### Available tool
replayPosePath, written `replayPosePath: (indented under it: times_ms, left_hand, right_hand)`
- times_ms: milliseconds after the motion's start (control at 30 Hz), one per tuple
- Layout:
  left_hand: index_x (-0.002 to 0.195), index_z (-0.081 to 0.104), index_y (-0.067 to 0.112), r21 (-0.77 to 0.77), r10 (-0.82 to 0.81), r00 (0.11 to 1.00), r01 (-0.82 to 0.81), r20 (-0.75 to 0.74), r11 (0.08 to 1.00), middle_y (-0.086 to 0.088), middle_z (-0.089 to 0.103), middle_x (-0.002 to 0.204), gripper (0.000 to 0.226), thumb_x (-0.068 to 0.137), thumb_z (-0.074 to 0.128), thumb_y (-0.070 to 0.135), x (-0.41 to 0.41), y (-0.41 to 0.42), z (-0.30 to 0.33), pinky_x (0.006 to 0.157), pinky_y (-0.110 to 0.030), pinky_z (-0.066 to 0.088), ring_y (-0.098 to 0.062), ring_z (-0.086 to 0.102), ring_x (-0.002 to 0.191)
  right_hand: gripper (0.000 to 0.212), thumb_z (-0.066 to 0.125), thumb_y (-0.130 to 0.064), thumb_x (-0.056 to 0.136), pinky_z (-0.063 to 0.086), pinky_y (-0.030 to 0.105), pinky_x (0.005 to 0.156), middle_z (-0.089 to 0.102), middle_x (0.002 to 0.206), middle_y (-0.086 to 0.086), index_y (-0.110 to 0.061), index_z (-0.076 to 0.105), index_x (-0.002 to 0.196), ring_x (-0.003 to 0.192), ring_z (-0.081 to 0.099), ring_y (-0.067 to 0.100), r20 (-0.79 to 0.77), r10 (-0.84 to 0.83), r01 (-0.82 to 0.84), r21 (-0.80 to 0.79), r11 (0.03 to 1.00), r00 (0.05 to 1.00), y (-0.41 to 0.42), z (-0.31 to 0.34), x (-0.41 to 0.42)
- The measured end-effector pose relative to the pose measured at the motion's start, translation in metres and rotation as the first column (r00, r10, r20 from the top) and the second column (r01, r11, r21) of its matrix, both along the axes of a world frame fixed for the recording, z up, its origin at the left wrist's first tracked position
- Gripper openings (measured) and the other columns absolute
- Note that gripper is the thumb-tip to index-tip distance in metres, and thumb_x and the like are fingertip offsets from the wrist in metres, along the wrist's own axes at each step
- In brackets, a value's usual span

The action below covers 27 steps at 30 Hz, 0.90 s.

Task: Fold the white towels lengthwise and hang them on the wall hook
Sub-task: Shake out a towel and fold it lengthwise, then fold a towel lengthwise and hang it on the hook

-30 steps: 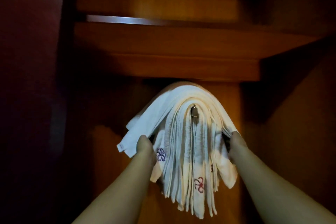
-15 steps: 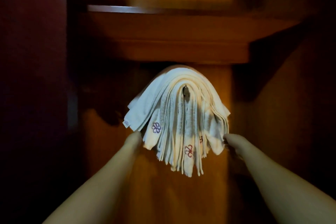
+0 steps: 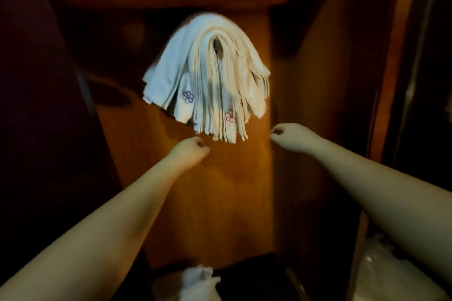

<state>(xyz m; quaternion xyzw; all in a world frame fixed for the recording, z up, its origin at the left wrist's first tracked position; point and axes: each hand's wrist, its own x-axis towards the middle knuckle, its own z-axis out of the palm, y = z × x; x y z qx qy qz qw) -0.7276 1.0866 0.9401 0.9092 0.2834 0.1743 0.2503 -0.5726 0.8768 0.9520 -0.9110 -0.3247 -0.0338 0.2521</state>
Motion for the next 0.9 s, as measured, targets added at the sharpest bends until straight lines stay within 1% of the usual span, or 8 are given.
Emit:
replayPosePath:
  times_ms: [33, 133, 200, 267, 367, 567, 767, 900]
  left_hand:
    - [0.149, 0.043, 0.022, 0.013, -0.036, 0.999, 0.037, -0.037, 0.999, -0.003, 0.053, 0.144, 0.052, 0.1, 0.054, 0.035, -0.007, -0.007, -0.009, 0.068, -0.024, 0.048, -0.007, 0.061, 0.087]
    - [0.152, 0.039, 0.024, 0.002, -0.163, 0.975, 0.166, -0.151, 0.986, -0.002, 0.043, 0.154, 0.053, 0.101, 0.052, 0.035, -0.035, -0.033, -0.048, 0.087, -0.024, 0.041, -0.017, 0.054, 0.126]
    - [0.152, 0.038, 0.024, -0.022, -0.259, 0.936, 0.262, -0.24, 0.965, -0.002, 0.041, 0.155, 0.053, 0.102, 0.051, 0.036, -0.054, -0.049, -0.081, 0.099, -0.031, 0.04, -0.021, 0.046, 0.136]
    - [0.152, 0.038, 0.024, -0.021, -0.333, 0.884, 0.345, -0.327, 0.938, -0.003, 0.04, 0.155, 0.053, 0.102, 0.05, 0.039, -0.07, -0.065, -0.118, 0.105, -0.035, 0.04, -0.022, 0.045, 0.137]
    - [0.151, 0.038, 0.026, -0.053, -0.427, 0.802, 0.447, -0.417, 0.893, -0.003, 0.037, 0.156, 0.054, 0.101, 0.051, 0.042, -0.083, -0.092, -0.165, 0.105, -0.036, 0.043, -0.022, 0.044, 0.136]
    - [0.148, 0.044, 0.017, -0.086, -0.601, 0.601, 0.665, -0.527, 0.742, -0.002, 0.043, 0.153, 0.054, 0.101, 0.053, 0.041, -0.091, -0.167, -0.24, 0.111, -0.035, 0.038, -0.021, 0.043, 0.136]
    - [0.146, 0.046, 0.018, -0.179, -0.683, 0.443, 0.749, -0.581, 0.638, -0.002, 0.047, 0.148, 0.051, 0.1, 0.054, 0.039, -0.073, -0.261, -0.297, 0.112, -0.04, 0.038, -0.02, 0.046, 0.133]
    - [0.148, 0.044, 0.021, -0.211, -0.696, 0.359, 0.779, -0.622, 0.59, 0.001, 0.044, 0.152, 0.052, 0.1, 0.052, 0.039, -0.04, -0.331, -0.337, 0.113, -0.037, 0.036, -0.019, 0.043, 0.137]
  right_hand:
    - [0.037, 0.05, -0.039, 0.1, 0.048, 0.031, 0.085, 0.065, 0.124, 0.005, -0.017, 0.064, 0.126, 0.109, 0.061, 0.02, 0.008, 0.001, -0.001, -0.028, 1.0, 1.0, -0.01, -0.009, -0.016]
    - [0.043, 0.049, -0.042, 0.1, 0.047, 0.033, 0.096, 0.059, 0.135, 0.003, -0.018, 0.058, 0.135, 0.12, 0.057, 0.02, -0.002, -0.003, 0.003, -0.117, 0.993, 1.0, -0.045, -0.057, -0.058]
    - [0.05, 0.049, -0.044, 0.1, 0.044, 0.037, 0.105, 0.051, 0.146, 0.003, -0.019, 0.05, 0.143, 0.13, 0.051, 0.02, -0.049, -0.01, 0.001, -0.18, 0.984, 0.999, -0.069, -0.099, -0.083]
    - [0.055, 0.05, -0.048, 0.099, 0.042, 0.039, 0.11, 0.045, 0.152, 0.002, -0.021, 0.044, 0.147, 0.136, 0.046, 0.02, -0.097, -0.045, 0.021, -0.239, 0.971, 0.994, -0.095, -0.144, -0.107]
    - [0.059, 0.051, -0.052, 0.097, 0.041, 0.041, 0.111, 0.044, 0.152, 0.001, -0.023, 0.044, 0.147, 0.136, 0.046, 0.021, -0.16, -0.096, 0.041, -0.317, 0.948, 0.982, -0.135, -0.195, -0.141]
    - [0.058, 0.051, -0.047, 0.098, 0.031, 0.033, 0.113, 0.042, 0.153, 0.001, -0.021, 0.042, 0.149, 0.14, 0.039, 0.02, -0.254, -0.202, 0.099, -0.369, 0.924, 0.946, -0.224, -0.267, -0.204]
    - [0.06, 0.051, -0.047, 0.098, 0.028, 0.035, 0.115, 0.035, 0.158, 0.001, -0.019, 0.04, 0.15, 0.145, 0.032, 0.02, -0.321, -0.343, 0.194, -0.416, 0.889, 0.883, -0.316, -0.342, -0.224]
    - [0.061, 0.048, -0.05, 0.099, 0.026, 0.037, 0.117, 0.031, 0.16, -0.001, -0.021, 0.037, 0.152, 0.146, 0.03, 0.019, -0.399, -0.426, 0.217, -0.471, 0.855, 0.812, -0.387, -0.385, -0.213]
